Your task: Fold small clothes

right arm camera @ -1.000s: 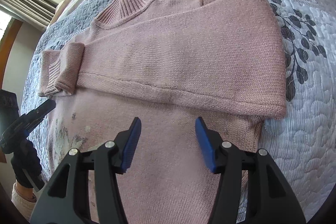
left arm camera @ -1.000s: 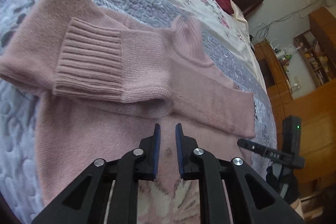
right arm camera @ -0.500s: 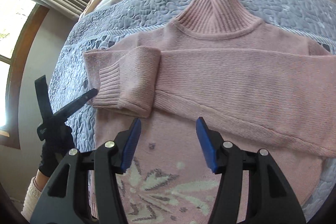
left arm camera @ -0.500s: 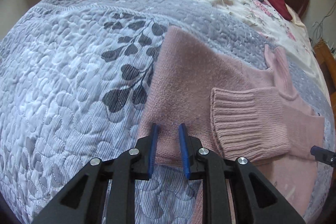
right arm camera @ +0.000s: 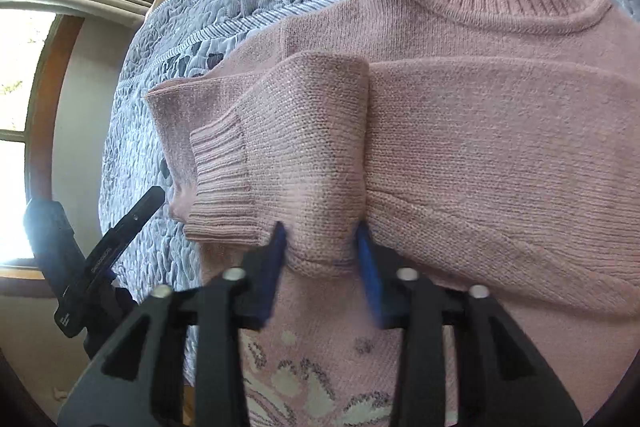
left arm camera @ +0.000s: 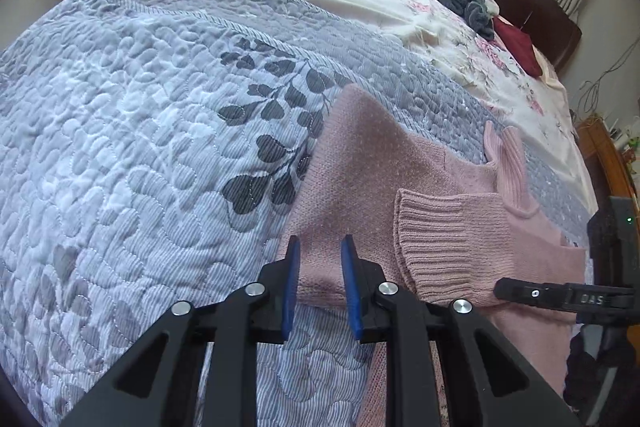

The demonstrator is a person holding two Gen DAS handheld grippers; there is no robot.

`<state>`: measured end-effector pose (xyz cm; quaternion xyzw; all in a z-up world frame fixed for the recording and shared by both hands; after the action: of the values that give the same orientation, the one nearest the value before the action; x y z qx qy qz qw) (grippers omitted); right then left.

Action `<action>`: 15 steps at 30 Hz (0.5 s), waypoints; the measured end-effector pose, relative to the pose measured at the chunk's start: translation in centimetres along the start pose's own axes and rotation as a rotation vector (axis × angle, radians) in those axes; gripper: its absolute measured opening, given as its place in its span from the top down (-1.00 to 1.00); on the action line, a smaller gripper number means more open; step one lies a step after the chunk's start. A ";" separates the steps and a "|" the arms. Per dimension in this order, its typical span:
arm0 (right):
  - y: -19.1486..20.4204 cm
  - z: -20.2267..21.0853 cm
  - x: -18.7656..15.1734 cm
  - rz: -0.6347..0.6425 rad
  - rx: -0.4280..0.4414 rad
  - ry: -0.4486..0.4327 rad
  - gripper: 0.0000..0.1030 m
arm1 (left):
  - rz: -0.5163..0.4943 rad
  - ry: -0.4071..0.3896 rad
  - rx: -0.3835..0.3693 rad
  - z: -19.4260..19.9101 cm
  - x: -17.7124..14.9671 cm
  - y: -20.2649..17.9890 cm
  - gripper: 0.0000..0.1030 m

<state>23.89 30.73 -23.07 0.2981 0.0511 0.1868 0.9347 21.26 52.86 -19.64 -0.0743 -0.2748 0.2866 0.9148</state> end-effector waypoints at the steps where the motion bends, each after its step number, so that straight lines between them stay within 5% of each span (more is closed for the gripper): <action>1: -0.2 0.2 0.1 -0.003 0.000 -0.021 0.70 | 0.001 -0.004 -0.003 0.2 0.3 -0.1 0.59; 8: -0.9 6.6 -0.2 0.068 -0.043 -0.165 0.76 | -0.041 -0.039 -0.054 1.3 1.6 -3.4 0.59; 15: -6.2 12.2 -0.3 0.034 -0.138 -0.241 0.77 | -0.131 -0.012 -0.129 -0.4 0.3 -10.4 0.59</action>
<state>28.15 19.36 -16.69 0.2542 -0.0793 0.1685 0.9490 26.64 44.48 -16.78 -0.1133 -0.3023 0.2084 0.9232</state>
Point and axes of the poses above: each gripper's, at about its wrist camera, not at the fingertips, and z roughly against the way its jaws point, y to its left, x to its top, the point moved 10 cm from there along -z, roughly the way its jaws point, and after that the axes turned 2 degrees about y, right-handed, at the moved point
